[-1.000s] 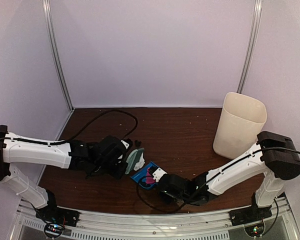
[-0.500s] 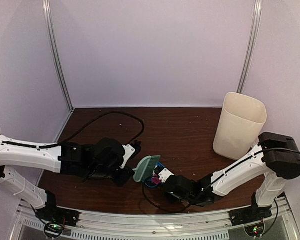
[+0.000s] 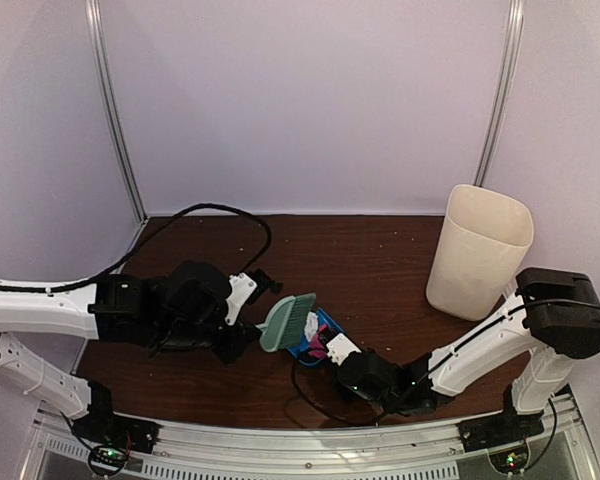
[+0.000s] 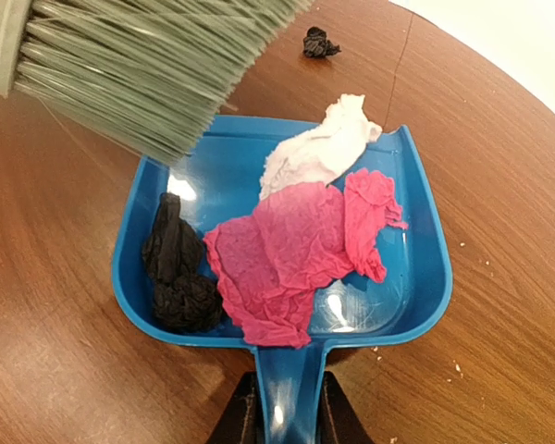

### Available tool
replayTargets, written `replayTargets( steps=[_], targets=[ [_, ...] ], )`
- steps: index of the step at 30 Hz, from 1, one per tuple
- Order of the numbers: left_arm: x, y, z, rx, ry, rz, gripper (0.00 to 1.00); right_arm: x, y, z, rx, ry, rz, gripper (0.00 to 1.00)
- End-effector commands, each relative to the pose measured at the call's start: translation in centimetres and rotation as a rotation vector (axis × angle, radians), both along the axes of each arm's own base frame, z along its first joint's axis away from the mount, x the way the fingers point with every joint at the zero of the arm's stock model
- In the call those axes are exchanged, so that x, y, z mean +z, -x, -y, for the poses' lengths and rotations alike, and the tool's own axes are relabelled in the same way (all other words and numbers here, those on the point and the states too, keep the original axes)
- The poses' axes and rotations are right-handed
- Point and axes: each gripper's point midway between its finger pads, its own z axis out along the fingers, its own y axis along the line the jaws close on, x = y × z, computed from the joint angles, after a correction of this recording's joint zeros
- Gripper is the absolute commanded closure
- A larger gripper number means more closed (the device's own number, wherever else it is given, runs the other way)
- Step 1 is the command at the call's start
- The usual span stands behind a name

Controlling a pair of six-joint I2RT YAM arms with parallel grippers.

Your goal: Sweep away the paper scraps from the table

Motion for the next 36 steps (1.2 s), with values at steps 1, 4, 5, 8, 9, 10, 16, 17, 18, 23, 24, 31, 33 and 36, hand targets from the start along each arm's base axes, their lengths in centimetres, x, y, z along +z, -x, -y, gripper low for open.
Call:
replayTargets(
  steps=[1, 4, 5, 8, 9, 10, 16, 17, 18, 23, 24, 31, 33, 36],
  targets=[
    [4.2, -0.6, 0.0, 0.025, 0.089, 0.069, 1.00, 1.2, -1.1, 0.0, -0.051, -0.058, 0.064, 1.00],
    [5.8, -1.1, -0.8, 0.069, 0.124, 0.105, 1.00, 1.5, -1.3, 0.0, -0.062, -0.080, 0.072, 1.00],
    [6.2, -1.3, -1.0, 0.083, 0.133, 0.118, 1.00, 1.6, -1.3, 0.0, -0.068, -0.086, 0.074, 1.00],
    [7.8, -1.7, -1.9, 0.121, 0.170, 0.152, 1.00, 2.1, -1.5, 0.1, -0.090, -0.105, 0.082, 1.00],
    [8.2, -1.8, -2.1, 0.129, 0.184, 0.161, 1.00, 2.2, -1.6, 0.1, -0.096, -0.113, 0.084, 1.00],
    [8.7, -1.9, -2.3, 0.137, 0.197, 0.171, 1.00, 2.4, -1.7, 0.1, -0.100, -0.120, 0.087, 1.00],
    [10.8, -3.1, -5.1, 0.281, 0.299, 0.248, 1.00, 3.7, -2.2, 0.6, -0.148, -0.154, 0.112, 1.00],
    [11.0, -3.2, -5.5, 0.303, 0.322, 0.262, 1.00, 4.0, -2.2, 0.7, -0.158, -0.159, 0.116, 1.00],
    [11.3, -3.4, -5.9, 0.324, 0.349, 0.276, 1.00, 4.4, -2.3, 0.8, -0.165, -0.167, 0.119, 1.00],
    [10.9, -4.4, -8.3, 0.453, 0.383, 0.335, 1.00, 6.2, -2.3, 1.0, -0.184, -0.194, 0.117, 1.00],
    [10.7, -4.6, -8.5, 0.467, 0.384, 0.345, 1.00, 6.5, -2.3, 1.1, -0.187, -0.198, 0.116, 1.00],
    [8.8, -5.6, -8.5, 0.517, 0.324, 0.376, 1.00, 9.1, -2.5, 1.7, -0.227, -0.224, 0.113, 1.00],
    [8.3, -5.9, -8.3, 0.521, 0.306, 0.375, 1.00, 10.1, -2.4, 2.0, -0.240, -0.234, 0.106, 1.00],
    [7.6, -6.3, -8.0, 0.518, 0.286, 0.367, 1.00, 11.9, -2.2, 2.8, -0.259, -0.258, 0.103, 1.00]
  ],
)
